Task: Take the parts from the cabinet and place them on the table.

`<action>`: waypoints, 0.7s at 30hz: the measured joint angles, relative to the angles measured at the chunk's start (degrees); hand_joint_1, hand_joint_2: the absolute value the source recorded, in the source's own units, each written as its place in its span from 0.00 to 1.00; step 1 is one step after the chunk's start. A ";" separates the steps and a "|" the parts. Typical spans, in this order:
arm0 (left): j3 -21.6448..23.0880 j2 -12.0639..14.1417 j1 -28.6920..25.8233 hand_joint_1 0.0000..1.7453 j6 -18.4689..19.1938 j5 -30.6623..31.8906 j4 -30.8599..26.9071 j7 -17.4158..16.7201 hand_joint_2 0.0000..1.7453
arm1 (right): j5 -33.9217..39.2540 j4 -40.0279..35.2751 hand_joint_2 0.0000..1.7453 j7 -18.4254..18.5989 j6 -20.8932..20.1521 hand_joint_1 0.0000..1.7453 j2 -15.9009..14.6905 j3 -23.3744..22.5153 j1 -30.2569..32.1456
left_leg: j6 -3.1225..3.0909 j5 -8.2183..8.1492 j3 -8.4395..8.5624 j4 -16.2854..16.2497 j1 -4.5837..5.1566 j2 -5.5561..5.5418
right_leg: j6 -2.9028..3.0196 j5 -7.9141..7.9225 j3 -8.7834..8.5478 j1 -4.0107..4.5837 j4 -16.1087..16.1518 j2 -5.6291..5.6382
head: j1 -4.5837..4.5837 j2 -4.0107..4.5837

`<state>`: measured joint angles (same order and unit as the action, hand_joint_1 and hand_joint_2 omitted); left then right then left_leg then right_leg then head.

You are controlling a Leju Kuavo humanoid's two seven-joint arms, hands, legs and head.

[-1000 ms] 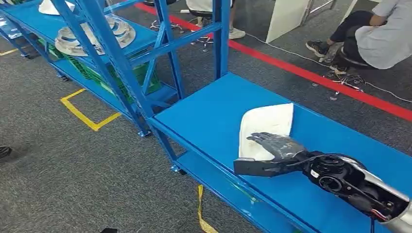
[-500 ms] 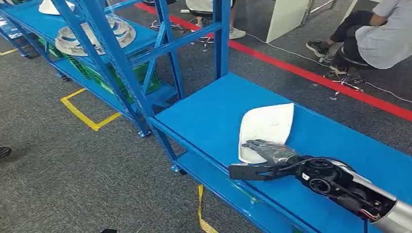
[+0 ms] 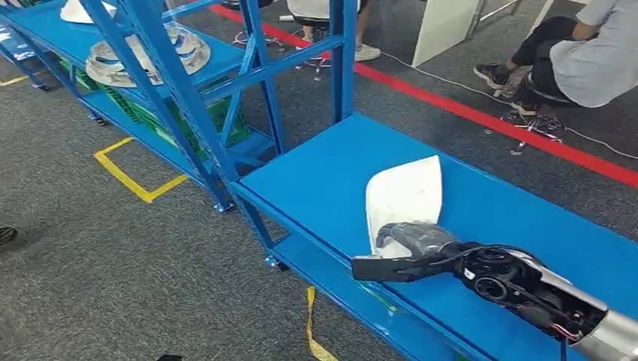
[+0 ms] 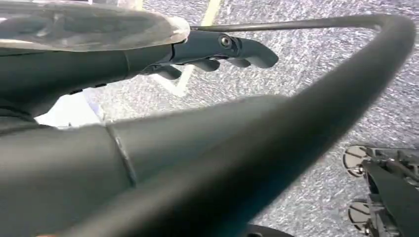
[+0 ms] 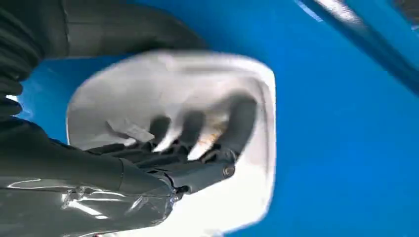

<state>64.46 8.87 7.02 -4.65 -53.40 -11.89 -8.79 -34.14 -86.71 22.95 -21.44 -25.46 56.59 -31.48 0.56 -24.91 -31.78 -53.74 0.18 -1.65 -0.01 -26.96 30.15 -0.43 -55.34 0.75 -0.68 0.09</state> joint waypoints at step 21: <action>0.22 0.20 -0.04 0.00 -0.98 -0.22 0.00 1.73 1.00 | -1.51 -0.18 1.00 -0.33 2.25 0.75 0.39 -0.43 0.97 | 0.00 0.00 0.10 -0.01 0.00 0.00 | -0.01 0.00 -0.15 -0.01 0.05 -0.08 | 0.00 0.00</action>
<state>64.67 9.07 6.98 -5.64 -53.61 -11.89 -7.06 -35.65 -86.88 22.62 -19.20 -25.07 56.15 -30.51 0.56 -24.91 -31.68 -53.75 0.18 -1.65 -0.01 -26.96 30.00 -0.44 -55.28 0.67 -0.68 0.09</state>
